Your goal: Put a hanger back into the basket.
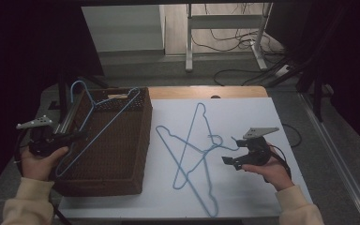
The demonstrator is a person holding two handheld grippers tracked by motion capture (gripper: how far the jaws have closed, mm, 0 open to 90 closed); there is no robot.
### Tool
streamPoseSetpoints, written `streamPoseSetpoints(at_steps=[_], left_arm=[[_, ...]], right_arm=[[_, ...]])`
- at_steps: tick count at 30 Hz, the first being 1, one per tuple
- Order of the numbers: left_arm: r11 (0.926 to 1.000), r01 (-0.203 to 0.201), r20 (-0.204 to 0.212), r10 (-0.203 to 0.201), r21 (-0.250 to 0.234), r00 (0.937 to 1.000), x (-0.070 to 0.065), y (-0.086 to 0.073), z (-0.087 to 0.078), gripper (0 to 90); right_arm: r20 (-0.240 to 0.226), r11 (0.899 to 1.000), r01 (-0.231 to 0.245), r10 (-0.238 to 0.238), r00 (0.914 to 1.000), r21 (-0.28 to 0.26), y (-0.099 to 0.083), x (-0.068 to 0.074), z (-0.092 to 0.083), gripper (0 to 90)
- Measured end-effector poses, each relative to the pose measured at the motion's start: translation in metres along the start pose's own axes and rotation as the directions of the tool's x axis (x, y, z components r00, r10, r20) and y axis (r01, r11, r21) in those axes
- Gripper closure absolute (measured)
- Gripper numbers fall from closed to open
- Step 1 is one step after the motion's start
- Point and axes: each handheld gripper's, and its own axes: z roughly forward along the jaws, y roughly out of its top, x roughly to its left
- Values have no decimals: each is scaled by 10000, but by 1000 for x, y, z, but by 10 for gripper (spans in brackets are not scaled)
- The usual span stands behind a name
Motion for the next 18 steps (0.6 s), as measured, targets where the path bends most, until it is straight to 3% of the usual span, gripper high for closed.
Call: streamPoseSetpoints(at_steps=[7, 12, 18], left_arm=[[9999, 88, 124, -90, 136, 9999, 8, -4, 3, 860], [9992, -193, 271, 183, 339, 9995, 4, 3, 11, 860], [9968, -402, 172, 391, 698, 9991, 3, 8, 23, 860]], right_arm=[[-144, 9995, 172, -168, 9998, 249, 0, 3, 4, 72], [-184, 9994, 189, -184, 9997, 302, 0, 3, 4, 71], [-201, 9994, 171, -165, 9997, 288, -1, 3, 2, 72]])
